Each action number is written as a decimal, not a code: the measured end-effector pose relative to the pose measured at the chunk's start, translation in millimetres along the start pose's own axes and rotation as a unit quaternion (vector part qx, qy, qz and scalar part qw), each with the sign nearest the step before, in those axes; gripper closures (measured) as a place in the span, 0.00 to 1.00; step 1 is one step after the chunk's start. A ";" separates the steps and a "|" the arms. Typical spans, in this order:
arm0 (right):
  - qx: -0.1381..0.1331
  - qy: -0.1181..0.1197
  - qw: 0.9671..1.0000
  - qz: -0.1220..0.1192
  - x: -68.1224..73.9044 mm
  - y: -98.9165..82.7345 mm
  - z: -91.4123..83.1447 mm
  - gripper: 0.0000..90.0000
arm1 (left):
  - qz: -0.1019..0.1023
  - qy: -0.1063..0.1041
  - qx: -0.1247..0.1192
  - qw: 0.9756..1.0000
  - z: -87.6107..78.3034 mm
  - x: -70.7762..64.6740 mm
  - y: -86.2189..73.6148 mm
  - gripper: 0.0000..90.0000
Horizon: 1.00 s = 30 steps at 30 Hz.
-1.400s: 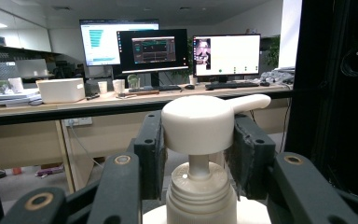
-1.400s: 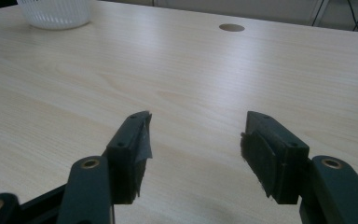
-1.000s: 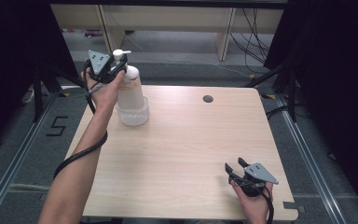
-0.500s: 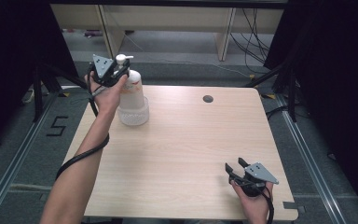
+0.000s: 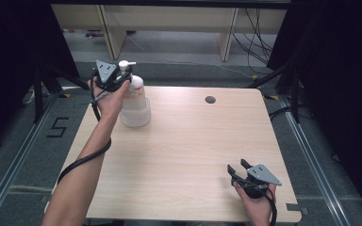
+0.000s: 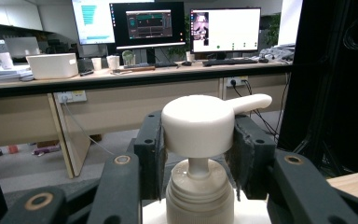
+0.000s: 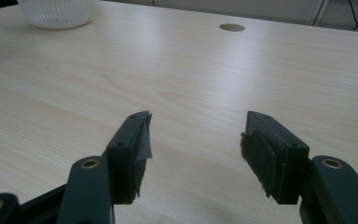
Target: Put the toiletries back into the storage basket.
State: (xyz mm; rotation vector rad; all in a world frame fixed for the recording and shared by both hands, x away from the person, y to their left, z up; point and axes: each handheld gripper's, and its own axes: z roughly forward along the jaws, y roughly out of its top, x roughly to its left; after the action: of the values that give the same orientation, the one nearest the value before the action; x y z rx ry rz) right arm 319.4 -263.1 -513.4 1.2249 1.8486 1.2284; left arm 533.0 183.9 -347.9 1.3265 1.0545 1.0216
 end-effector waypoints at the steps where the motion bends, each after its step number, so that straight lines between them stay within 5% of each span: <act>1: -0.002 -0.002 1.000 -0.003 -0.4 -0.2 0.3 0.46 | 0.001 0.000 0.002 1.000 0.0 0.3 -0.9 0.65; 30: 0.001 0.001 1.000 0.004 0.8 0.0 -0.1 0.46 | -0.001 0.005 0.030 1.000 2.4 3.9 -26.2 0.65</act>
State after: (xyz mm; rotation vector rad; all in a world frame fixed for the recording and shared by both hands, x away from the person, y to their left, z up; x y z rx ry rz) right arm 319.0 -262.3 -513.3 1.2337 1.8470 1.2329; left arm 535.5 187.2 -374.2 1.3697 1.1015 1.0028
